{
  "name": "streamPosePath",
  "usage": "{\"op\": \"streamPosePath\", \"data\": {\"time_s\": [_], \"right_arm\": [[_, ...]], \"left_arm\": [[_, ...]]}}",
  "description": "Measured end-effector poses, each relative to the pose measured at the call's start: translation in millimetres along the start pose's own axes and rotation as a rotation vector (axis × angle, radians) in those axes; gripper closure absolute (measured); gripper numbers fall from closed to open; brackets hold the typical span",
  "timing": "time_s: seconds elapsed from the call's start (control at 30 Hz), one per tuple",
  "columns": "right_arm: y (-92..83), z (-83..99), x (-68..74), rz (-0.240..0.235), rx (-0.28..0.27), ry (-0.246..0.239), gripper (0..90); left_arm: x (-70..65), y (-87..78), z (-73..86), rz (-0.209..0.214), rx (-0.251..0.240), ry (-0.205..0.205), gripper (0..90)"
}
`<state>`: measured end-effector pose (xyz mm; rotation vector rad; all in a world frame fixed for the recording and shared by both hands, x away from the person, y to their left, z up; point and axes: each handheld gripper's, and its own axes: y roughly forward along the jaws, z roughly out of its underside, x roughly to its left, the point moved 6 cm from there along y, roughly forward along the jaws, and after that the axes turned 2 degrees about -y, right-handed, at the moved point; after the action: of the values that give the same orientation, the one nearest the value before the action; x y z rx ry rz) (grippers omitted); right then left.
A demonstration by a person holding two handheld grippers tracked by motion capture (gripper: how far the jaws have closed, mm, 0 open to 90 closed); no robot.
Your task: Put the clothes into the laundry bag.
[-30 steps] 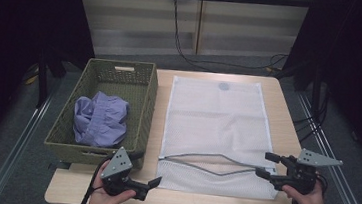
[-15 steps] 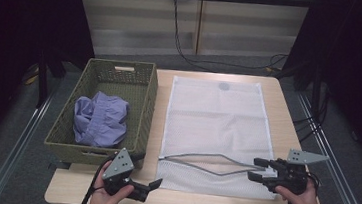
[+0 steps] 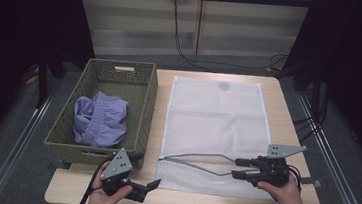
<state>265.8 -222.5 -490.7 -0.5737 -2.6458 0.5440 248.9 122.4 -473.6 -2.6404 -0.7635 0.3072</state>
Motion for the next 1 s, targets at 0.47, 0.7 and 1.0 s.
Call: {"op": "streamPosePath", "data": {"time_s": [0.47, 0.7, 1.0], "right_arm": [[21.9, -19.3, -6.8, -0.005, 0.014, -0.013, 55.0], [35.7, -35.7, -13.4, 0.048, 0.045, -0.039, 55.7], [53.1, -50.4, -23.8, 0.036, 0.108, -0.027, 55.8]], "left_arm": [[2.2, 0.2, 0.7, -0.002, 0.004, 0.006, 4.3], [1.6, 0.6, 1.0, 0.005, 0.005, 0.004, 4.4], [2.0, 0.8, 1.4, -0.004, 0.017, 0.011, 4.4]]}}
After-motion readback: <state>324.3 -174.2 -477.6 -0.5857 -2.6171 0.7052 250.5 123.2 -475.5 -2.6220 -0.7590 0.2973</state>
